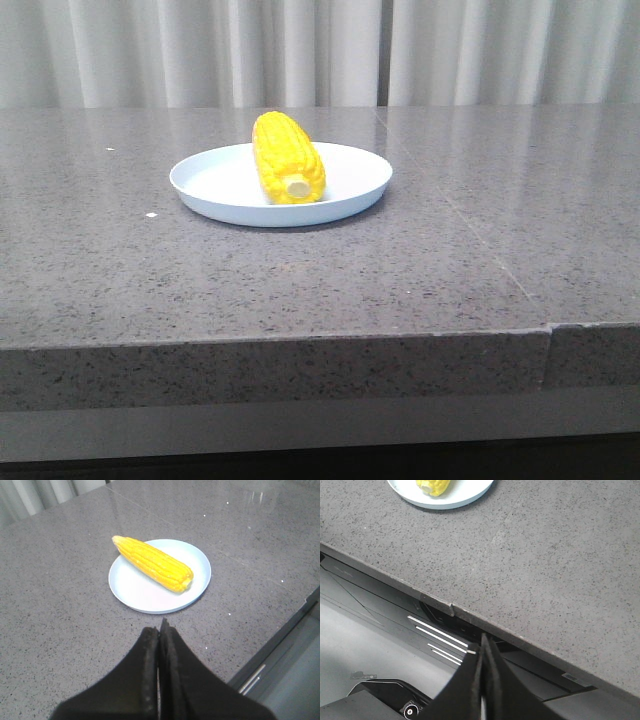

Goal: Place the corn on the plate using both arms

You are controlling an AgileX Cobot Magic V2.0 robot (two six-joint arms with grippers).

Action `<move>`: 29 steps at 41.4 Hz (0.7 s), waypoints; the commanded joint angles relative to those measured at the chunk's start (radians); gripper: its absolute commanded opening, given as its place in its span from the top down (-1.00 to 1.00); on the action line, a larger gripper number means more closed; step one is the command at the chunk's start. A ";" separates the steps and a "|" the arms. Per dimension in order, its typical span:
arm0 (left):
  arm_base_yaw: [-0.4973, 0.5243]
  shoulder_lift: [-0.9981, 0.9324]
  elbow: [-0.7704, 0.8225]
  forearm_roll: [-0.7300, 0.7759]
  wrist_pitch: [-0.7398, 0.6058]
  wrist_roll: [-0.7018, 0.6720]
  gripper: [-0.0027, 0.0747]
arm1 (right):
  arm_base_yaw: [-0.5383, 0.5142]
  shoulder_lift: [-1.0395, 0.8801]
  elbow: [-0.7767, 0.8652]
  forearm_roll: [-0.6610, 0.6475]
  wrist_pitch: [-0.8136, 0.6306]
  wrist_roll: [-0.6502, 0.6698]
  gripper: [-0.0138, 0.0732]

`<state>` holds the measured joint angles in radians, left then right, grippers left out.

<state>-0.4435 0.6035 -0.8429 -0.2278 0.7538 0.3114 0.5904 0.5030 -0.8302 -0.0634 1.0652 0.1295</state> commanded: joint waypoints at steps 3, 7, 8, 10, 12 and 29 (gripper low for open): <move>0.108 -0.097 0.106 -0.064 -0.200 -0.008 0.98 | 0.000 0.005 -0.022 -0.006 -0.059 -0.002 0.96; 0.212 -0.225 0.238 -0.064 -0.311 -0.008 0.98 | 0.000 0.005 -0.022 -0.005 -0.059 -0.002 0.96; 0.233 -0.253 0.278 -0.064 -0.344 -0.008 0.98 | 0.000 0.005 -0.022 -0.005 -0.059 -0.002 0.96; 0.280 -0.319 0.350 -0.055 -0.394 -0.008 0.98 | 0.000 0.005 -0.022 -0.005 -0.059 -0.002 0.96; 0.314 -0.380 0.419 -0.046 -0.440 -0.008 0.98 | 0.000 0.005 -0.022 -0.005 -0.059 -0.002 0.96; 0.439 -0.624 0.746 0.213 -0.637 -0.265 0.98 | 0.000 0.005 -0.022 -0.005 -0.059 -0.002 0.96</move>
<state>-0.0082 -0.0037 -0.0868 -0.1019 0.2195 0.1617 0.5904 0.5012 -0.8302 -0.0615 1.0652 0.1295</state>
